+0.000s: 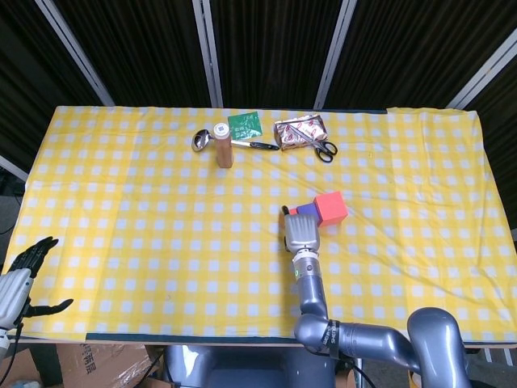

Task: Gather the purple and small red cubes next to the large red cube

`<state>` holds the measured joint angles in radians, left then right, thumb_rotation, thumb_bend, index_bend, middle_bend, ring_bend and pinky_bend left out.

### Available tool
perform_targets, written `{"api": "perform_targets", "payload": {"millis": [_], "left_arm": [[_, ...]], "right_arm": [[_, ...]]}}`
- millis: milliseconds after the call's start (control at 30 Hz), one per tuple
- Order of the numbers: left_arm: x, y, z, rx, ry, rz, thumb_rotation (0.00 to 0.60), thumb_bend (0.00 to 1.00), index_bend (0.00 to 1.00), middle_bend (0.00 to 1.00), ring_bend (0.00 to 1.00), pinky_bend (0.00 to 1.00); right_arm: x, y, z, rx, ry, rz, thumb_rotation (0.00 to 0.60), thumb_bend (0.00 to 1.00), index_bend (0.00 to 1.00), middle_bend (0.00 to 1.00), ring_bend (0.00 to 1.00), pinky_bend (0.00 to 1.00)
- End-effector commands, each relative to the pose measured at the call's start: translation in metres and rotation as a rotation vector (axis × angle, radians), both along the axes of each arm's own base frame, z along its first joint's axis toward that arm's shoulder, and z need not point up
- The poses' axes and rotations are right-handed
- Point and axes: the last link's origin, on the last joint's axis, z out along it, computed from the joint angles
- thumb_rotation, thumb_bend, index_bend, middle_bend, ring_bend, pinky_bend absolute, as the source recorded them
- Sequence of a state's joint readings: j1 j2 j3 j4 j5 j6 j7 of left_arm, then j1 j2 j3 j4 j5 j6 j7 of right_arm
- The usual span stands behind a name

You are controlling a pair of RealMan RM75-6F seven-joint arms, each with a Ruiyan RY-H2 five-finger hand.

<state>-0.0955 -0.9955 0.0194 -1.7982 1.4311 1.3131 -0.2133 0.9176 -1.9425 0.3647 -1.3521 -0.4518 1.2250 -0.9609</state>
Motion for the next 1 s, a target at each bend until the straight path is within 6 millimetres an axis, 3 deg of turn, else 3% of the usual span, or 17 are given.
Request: {"api": "perform_targets", "payload": {"millis": [33,1000], "left_arm": [[0.0,-0.0001,0.0001,0.0,0.0,0.0,0.6,0.03,0.0,0.0,0.0,0.0],[0.0007,-0.0003,0.0,-0.001,-0.001,-0.004,0.6,0.03,0.0,0.0,0.0,0.0]], "right_arm": [[-0.0006,0.0002,0.0004,-0.001,0.004,-0.002,0.6,0.49,0.19,1.0,1.0,0.95],[-0.001,0.0095,0.0027,0.006,0.006,0.0,0.6,0.49,0.19,1.0,1.0,0.95]]}}
